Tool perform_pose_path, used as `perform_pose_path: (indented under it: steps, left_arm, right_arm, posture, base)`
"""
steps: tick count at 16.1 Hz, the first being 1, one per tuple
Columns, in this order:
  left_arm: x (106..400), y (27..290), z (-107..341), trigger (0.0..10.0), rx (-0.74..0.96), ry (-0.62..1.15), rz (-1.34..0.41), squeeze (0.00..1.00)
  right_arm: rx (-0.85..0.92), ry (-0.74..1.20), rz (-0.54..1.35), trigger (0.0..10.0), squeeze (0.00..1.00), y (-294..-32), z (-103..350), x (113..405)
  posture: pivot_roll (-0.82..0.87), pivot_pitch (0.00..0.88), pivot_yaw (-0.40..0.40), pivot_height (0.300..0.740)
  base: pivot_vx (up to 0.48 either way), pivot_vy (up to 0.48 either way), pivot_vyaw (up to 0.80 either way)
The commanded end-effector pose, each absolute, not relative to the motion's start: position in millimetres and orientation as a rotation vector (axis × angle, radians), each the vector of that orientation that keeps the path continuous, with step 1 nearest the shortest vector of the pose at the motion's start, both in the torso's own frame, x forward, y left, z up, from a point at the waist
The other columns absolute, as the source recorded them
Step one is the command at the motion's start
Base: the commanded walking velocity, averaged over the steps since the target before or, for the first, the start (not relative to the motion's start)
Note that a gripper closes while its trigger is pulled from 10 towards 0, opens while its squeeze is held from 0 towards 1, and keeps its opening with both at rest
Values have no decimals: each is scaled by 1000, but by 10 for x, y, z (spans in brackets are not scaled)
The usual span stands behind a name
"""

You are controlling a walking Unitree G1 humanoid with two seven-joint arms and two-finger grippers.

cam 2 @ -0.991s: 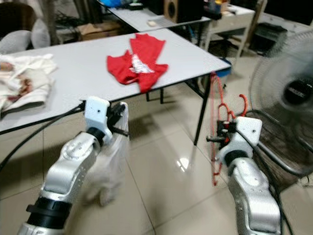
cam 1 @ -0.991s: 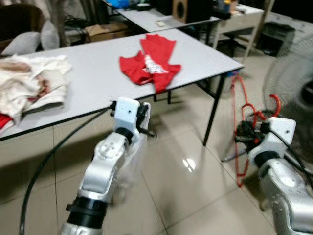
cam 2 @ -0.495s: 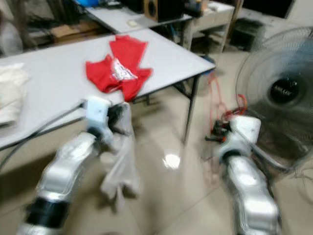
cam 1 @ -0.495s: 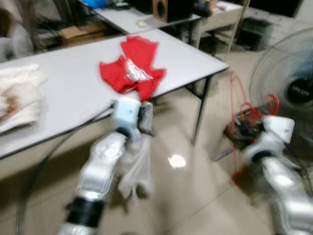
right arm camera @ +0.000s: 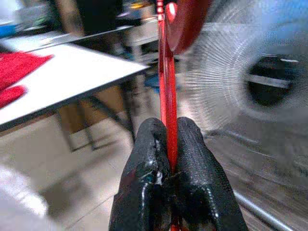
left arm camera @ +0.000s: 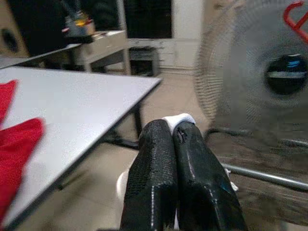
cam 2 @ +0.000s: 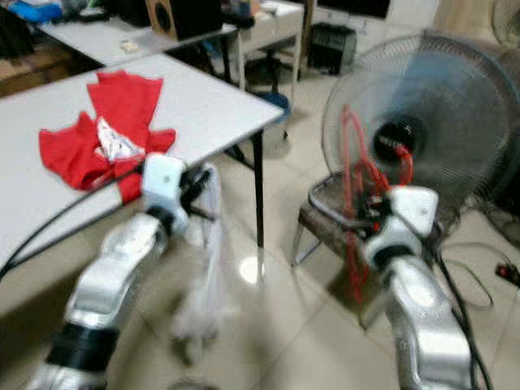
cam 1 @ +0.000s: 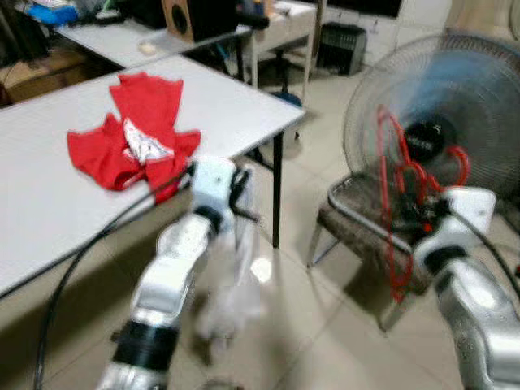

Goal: Hang hanger

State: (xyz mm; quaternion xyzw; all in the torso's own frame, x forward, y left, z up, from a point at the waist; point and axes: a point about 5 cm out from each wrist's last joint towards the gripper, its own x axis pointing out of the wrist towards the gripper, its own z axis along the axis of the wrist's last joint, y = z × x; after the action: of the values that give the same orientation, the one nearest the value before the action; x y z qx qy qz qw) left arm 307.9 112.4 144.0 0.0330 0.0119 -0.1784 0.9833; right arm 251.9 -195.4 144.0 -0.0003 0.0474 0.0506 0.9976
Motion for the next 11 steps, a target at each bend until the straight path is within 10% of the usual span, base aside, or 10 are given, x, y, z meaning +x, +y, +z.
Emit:
perform_pose_path:
  steps: [1, 11]
  left_arm:
    - [3102, 1100, 1513, 10000, 60, -4, -358, 0]
    - [3182, 1096, 1735, 10000, 42, -71, -357, 0]
  right_arm:
    - [-47, 76, 103, 10000, 0, -1983, 1494, 2526]
    - [-69, 21, 229, 10000, 0, -1908, 1587, 2509]
  posture:
    - [26, 0, 23, 740]
    - [24, 0, 22, 740]
  base:
    - [356, 0, 0]
    - [359, 0, 800]
